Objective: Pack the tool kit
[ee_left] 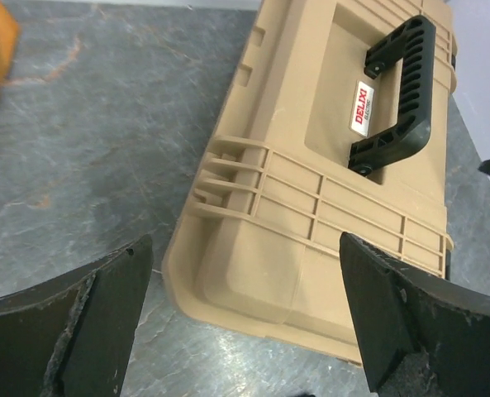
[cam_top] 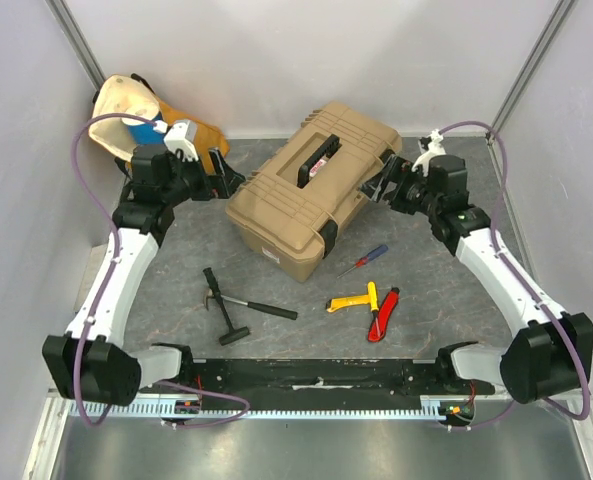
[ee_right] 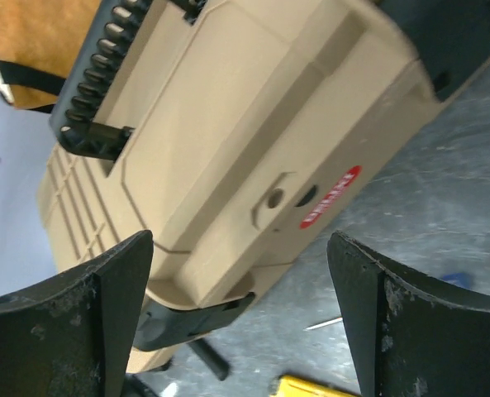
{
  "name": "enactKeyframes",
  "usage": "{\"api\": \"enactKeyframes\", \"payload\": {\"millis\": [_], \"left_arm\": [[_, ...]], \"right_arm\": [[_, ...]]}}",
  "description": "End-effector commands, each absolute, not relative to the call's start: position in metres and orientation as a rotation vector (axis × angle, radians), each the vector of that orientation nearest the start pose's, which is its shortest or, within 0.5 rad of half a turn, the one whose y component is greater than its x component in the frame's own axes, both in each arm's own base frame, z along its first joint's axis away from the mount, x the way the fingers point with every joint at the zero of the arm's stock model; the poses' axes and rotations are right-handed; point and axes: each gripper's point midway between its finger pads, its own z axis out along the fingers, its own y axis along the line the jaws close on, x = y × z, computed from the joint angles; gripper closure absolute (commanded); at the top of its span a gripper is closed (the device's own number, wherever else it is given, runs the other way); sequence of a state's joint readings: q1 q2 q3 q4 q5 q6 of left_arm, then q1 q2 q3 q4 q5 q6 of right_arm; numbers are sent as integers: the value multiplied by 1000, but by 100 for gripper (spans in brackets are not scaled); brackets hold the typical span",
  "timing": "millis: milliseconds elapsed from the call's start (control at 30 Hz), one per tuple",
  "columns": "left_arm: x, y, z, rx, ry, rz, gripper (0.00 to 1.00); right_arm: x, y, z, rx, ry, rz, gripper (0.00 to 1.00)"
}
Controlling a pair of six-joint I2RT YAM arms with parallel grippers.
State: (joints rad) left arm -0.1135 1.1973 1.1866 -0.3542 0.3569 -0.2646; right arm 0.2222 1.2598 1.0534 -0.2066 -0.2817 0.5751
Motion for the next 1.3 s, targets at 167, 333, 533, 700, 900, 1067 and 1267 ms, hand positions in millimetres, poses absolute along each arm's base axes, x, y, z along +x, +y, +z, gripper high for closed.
{"api": "enactKeyframes", "payload": {"millis": [167,333,533,700,900,1067,1267], "left_arm": [[394,-144,270,76,2011,-817,8],[393,-145,243,59,2091,-825,11],[376,-152,230,68,2129,-894,12],[369,-165,223,82,2133,-1013,16],[372,-178,216,78,2134,-1103,24],[378,-183,212,75,2133,-1129,24],[379,-165,221,36,2107,-966,16]], "right_arm": [[382,205,253,286,1970,1071,8],[391,204,225,401,2033,1048,20],[401,206,204,446,2069,1034,40],[415,210,197,428,2080,1023,48],[437,214,195,388,2074,996,53],[450,214,199,379,2052,976,54],[442,198,225,403,2028,925,43]]}}
